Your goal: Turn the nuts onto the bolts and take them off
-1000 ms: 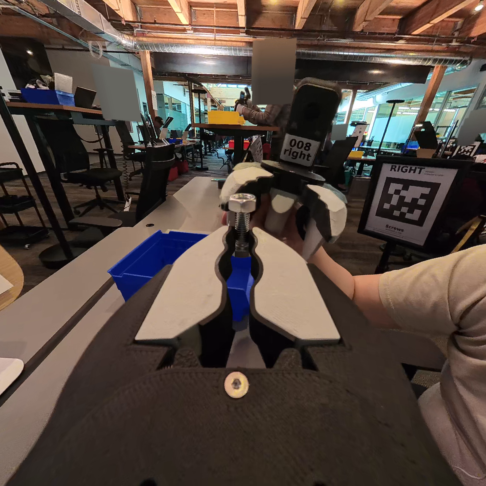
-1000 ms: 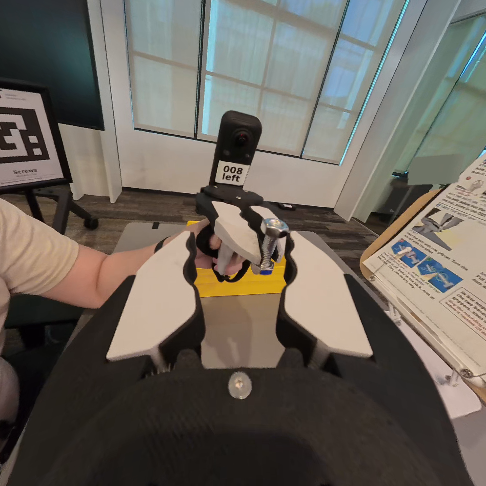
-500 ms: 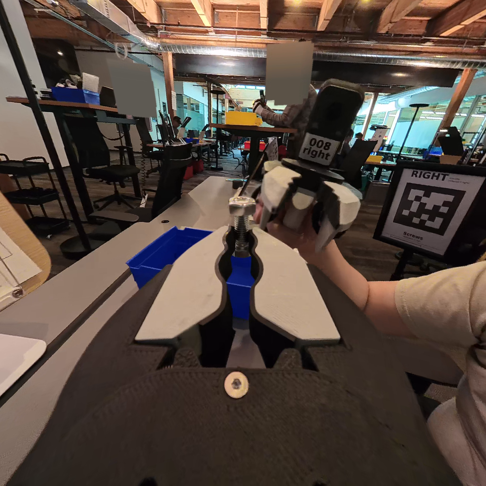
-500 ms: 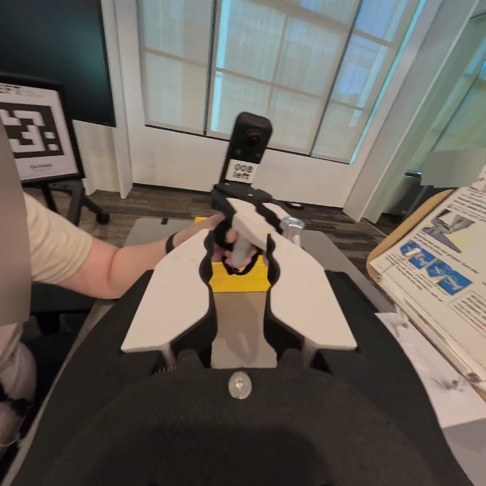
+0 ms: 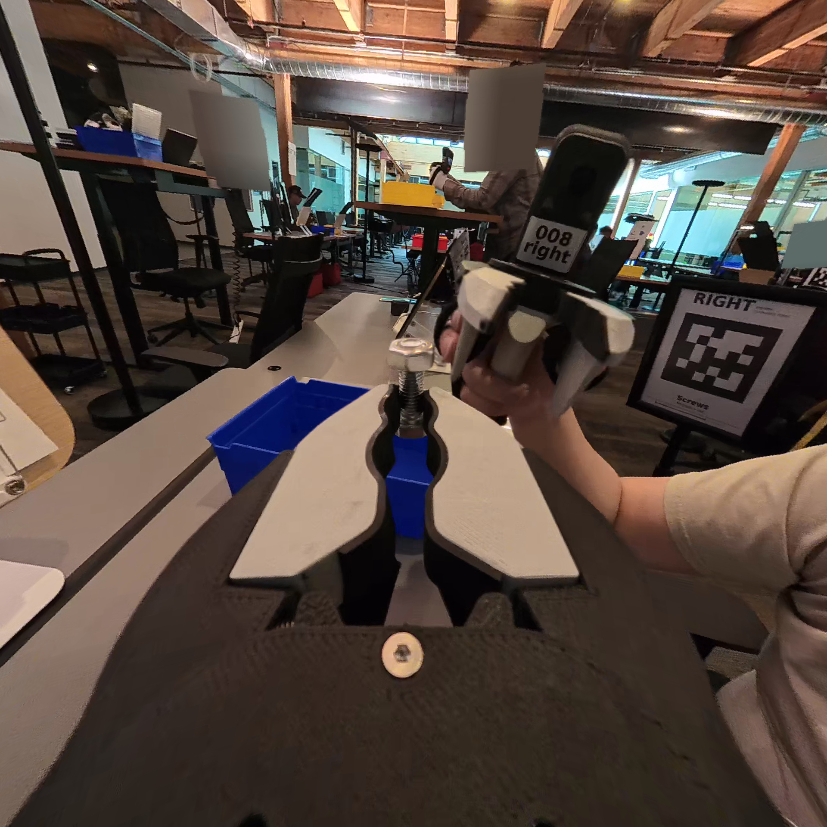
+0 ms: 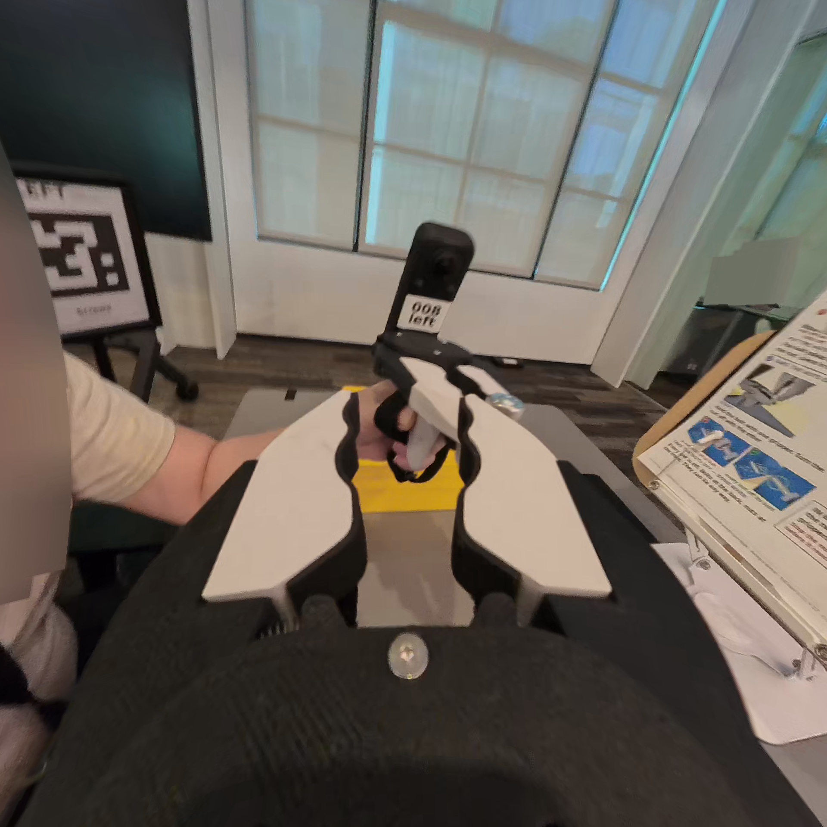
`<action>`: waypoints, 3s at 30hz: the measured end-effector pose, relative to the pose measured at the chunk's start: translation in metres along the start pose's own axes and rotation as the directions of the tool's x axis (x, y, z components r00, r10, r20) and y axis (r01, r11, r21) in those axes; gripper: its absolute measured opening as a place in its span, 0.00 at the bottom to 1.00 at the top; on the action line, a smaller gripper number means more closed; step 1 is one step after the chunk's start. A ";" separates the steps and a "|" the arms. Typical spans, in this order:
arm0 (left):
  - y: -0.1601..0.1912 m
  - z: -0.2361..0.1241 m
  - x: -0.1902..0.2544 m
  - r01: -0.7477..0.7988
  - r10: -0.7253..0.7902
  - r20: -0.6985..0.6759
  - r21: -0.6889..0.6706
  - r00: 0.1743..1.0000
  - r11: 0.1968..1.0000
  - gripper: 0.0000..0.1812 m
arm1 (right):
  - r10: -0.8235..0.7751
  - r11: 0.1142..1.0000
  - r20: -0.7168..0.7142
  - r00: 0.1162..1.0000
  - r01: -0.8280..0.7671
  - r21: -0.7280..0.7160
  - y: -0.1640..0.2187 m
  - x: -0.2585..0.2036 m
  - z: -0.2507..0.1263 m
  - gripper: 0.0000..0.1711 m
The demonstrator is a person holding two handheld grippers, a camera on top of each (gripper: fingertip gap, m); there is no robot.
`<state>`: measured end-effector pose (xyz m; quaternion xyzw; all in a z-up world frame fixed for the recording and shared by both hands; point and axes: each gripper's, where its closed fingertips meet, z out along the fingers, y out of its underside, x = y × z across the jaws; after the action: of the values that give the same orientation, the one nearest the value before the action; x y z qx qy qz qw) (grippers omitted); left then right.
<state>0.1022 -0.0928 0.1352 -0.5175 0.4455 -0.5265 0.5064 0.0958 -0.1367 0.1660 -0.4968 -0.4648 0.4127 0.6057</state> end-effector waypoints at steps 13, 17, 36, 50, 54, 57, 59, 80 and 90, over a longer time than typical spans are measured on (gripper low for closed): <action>-0.005 -0.005 -0.002 -0.003 0.003 0.005 0.024 1.000 1.000 0.05 | 0.006 1.000 0.012 1.000 -0.006 -0.024 0.004 -0.001 0.001 0.23; -0.001 0.002 0.011 -0.004 0.004 -0.062 0.000 0.998 1.000 0.05 | 0.008 0.999 -0.101 0.995 -0.011 -0.036 0.013 0.019 0.006 0.33; -0.002 0.002 0.009 0.018 -0.018 -0.038 0.005 0.999 1.000 0.05 | 0.018 0.998 -0.048 0.999 -0.021 -0.058 0.022 0.013 0.016 0.38; 0.005 0.005 0.017 0.009 -0.013 -0.080 -0.052 0.997 0.999 0.05 | 0.138 0.990 -0.110 0.984 -0.136 0.027 0.019 0.035 0.007 0.16; 0.009 0.008 0.017 0.003 -0.009 -0.083 -0.071 0.996 0.997 0.05 | 0.149 0.989 -0.084 0.985 -0.149 0.006 0.022 0.032 0.010 0.11; 0.011 0.008 0.018 -0.011 0.004 -0.085 -0.084 0.996 0.996 0.05 | 0.172 0.985 -0.072 0.983 -0.172 0.003 0.023 0.031 0.010 0.10; 0.011 0.008 0.020 -0.028 0.020 -0.087 -0.091 0.996 0.995 0.05 | 0.198 0.980 -0.054 0.979 -0.198 0.012 0.022 0.031 0.009 0.08; -0.009 -0.011 0.014 0.018 -0.019 -0.057 -0.021 0.998 1.000 0.21 | 0.254 0.810 -0.559 0.789 -0.489 -0.323 0.114 0.133 -0.142 0.08; 0.006 -0.006 0.016 0.022 -0.030 -0.072 -0.108 0.997 0.994 0.19 | 0.382 0.203 -0.829 0.410 -0.912 -0.357 0.295 0.148 -0.225 0.09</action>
<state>0.0976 -0.1099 0.1306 -0.5301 0.4848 -0.5269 0.4543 0.3373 0.0049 -0.1185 -0.9563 -0.1069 0.2148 0.1673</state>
